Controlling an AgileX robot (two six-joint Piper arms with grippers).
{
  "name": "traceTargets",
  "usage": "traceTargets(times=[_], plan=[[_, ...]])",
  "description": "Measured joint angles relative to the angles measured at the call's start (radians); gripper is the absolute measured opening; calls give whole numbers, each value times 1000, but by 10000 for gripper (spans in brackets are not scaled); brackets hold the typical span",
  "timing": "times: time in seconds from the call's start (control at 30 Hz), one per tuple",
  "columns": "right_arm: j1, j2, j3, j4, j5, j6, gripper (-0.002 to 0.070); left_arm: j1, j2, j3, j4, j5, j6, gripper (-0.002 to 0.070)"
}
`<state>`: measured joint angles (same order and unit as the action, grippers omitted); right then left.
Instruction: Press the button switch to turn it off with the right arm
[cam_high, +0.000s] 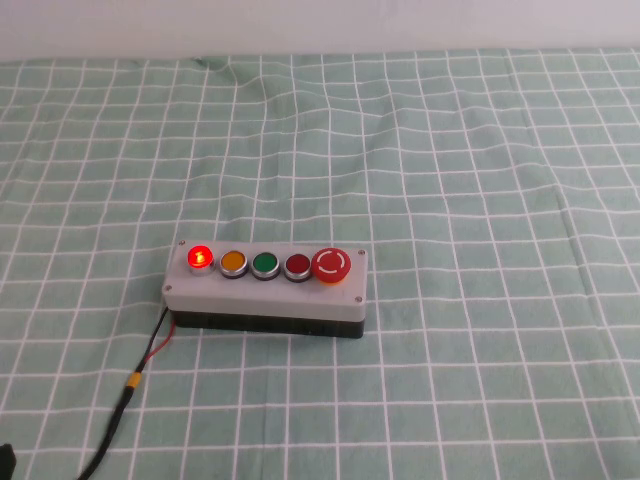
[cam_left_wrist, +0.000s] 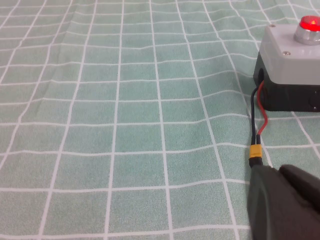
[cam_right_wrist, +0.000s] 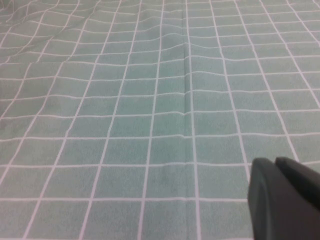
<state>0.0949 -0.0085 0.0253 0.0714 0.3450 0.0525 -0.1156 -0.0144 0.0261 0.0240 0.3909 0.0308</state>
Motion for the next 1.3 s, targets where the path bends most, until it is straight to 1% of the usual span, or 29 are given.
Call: traceTargets(times=[1.0, 1.17, 1.3], plan=[[0, 0, 0, 0, -12, 0, -16, 0, 0, 0, 0, 0, 0, -3], [0, 0, 0, 0, -77, 0, -16, 0, 0, 0, 0, 0, 0, -3], [0, 0, 0, 0, -206, 0, -16, 0, 0, 0, 0, 0, 0, -3]])
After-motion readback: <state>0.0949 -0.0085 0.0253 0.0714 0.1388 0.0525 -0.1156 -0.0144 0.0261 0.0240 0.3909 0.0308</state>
